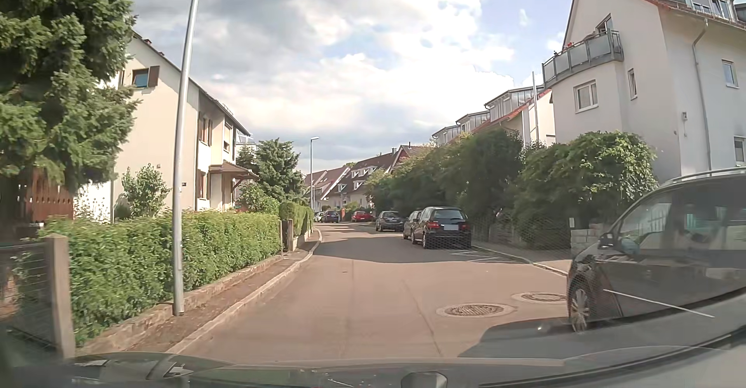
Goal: Follow the waypoints while adhering to traffic rules and regulations
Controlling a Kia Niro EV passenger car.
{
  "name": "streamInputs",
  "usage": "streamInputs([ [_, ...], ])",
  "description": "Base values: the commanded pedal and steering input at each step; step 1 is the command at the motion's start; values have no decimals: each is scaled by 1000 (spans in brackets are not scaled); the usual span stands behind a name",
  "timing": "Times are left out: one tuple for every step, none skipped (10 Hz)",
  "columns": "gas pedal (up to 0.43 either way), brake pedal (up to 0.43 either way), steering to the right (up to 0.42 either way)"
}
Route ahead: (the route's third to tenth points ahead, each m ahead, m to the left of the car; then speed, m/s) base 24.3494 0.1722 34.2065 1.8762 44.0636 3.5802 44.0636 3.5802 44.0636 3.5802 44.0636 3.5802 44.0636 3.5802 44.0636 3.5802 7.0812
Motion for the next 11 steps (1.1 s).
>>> streamInputs([
  [138, 0, -22],
  [138, 0, -19],
  [138, 0, -16],
  [138, 0, -16],
  [138, 0, -16],
  [138, 0, -15],
  [138, 0, -15],
  [110, 0, -14],
  [87, 0, -18],
  [87, 0, -20],
  [87, 0, -17],
])
